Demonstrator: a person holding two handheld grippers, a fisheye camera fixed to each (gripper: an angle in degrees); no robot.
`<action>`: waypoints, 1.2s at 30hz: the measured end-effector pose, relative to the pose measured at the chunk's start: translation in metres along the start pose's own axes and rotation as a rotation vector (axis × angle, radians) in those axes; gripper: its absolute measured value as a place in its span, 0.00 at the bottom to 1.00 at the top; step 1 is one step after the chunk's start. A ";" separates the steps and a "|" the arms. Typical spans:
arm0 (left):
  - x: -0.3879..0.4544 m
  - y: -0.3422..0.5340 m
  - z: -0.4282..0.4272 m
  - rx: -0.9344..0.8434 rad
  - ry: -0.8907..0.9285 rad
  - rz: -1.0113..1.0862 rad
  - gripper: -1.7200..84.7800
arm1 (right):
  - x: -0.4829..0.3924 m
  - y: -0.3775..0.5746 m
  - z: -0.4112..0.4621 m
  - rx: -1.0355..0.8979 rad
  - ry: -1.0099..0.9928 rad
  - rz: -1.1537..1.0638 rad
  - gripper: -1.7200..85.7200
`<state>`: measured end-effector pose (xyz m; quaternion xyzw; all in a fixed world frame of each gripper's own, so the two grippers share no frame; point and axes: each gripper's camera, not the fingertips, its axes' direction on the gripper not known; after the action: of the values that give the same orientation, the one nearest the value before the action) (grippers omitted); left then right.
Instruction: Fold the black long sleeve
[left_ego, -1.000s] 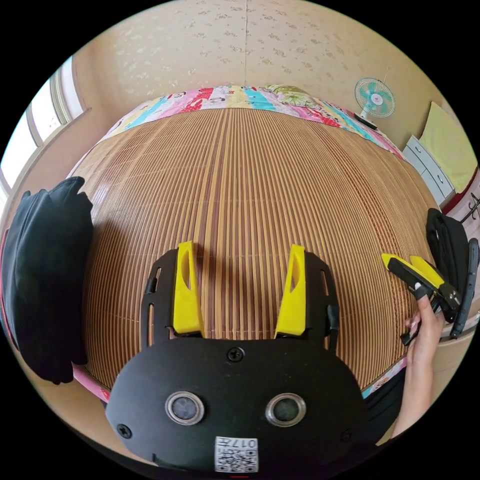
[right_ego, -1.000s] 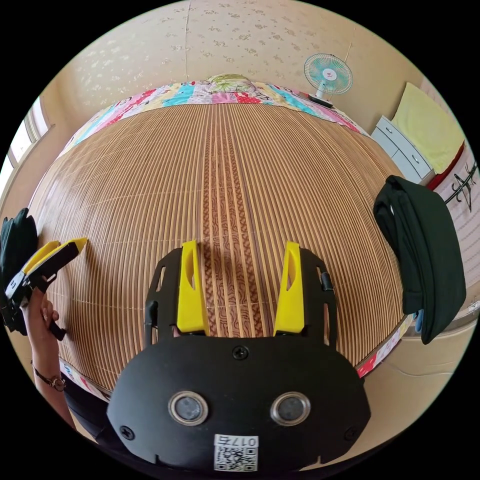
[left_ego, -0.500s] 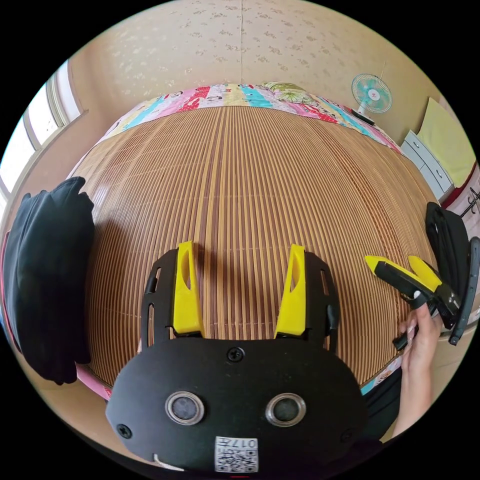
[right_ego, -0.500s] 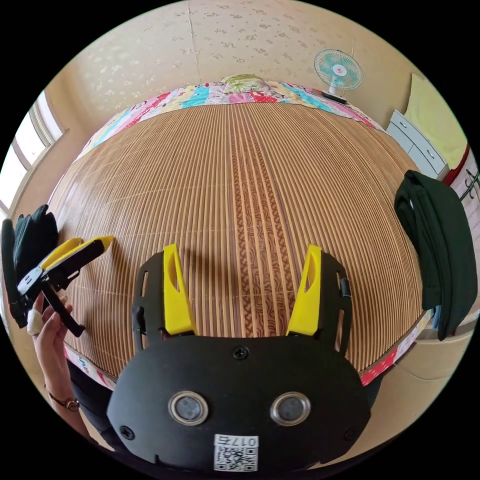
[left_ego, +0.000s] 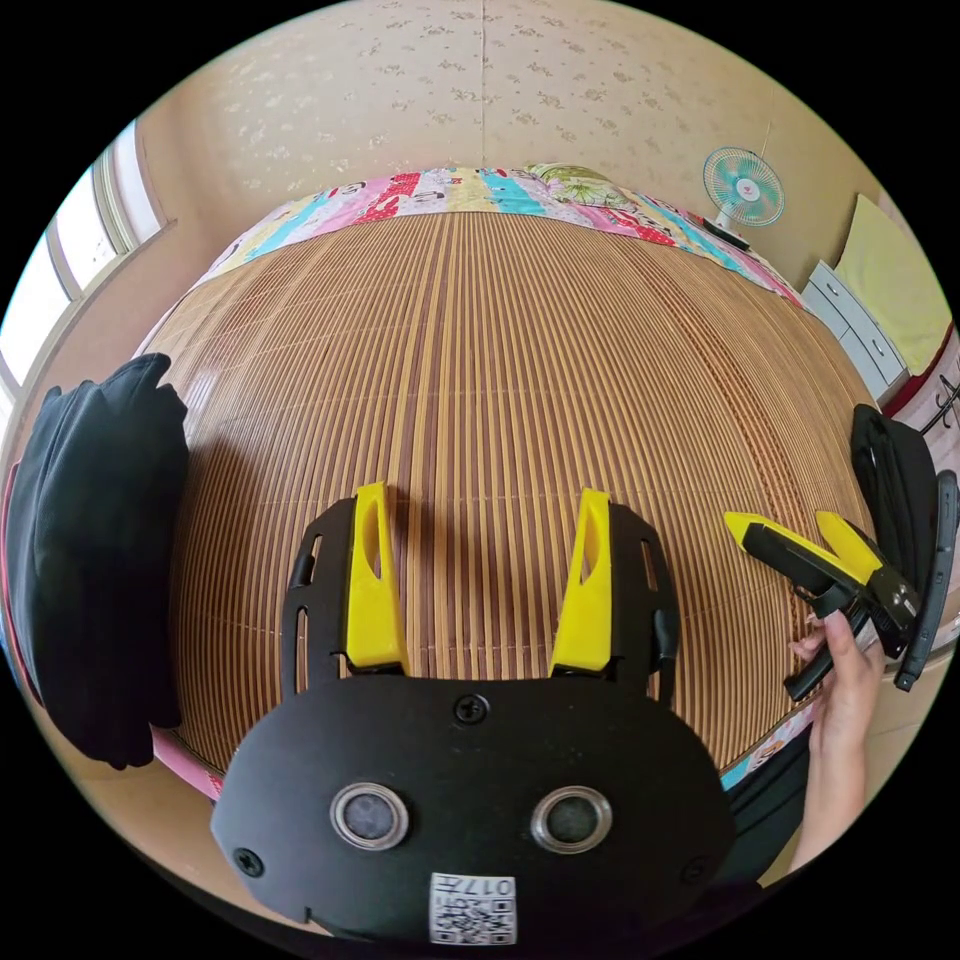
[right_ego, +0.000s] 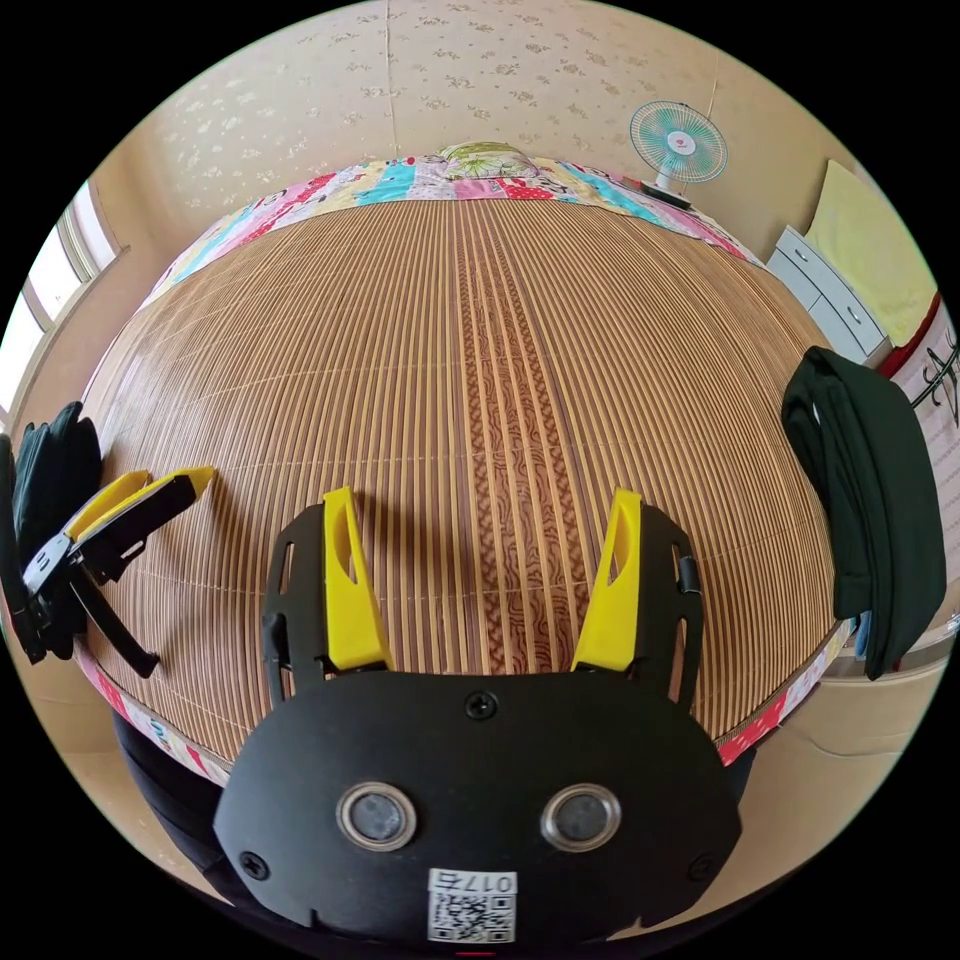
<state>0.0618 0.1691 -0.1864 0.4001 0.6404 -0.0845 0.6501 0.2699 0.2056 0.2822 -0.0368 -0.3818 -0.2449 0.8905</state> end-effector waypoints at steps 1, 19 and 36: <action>-0.002 0.001 0.000 0.000 0.000 0.000 0.30 | 0.000 0.000 0.000 0.000 0.000 0.000 0.39; -0.028 0.013 0.000 -0.001 -0.003 0.000 0.30 | 0.005 0.004 -0.004 -0.001 0.002 0.002 0.39; -0.036 0.019 0.002 -0.001 -0.004 -0.002 0.30 | 0.005 0.007 -0.006 -0.001 0.003 0.003 0.39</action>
<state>0.0685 0.1658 -0.1463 0.3992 0.6395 -0.0855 0.6514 0.2796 0.2086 0.2824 -0.0375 -0.3801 -0.2438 0.8915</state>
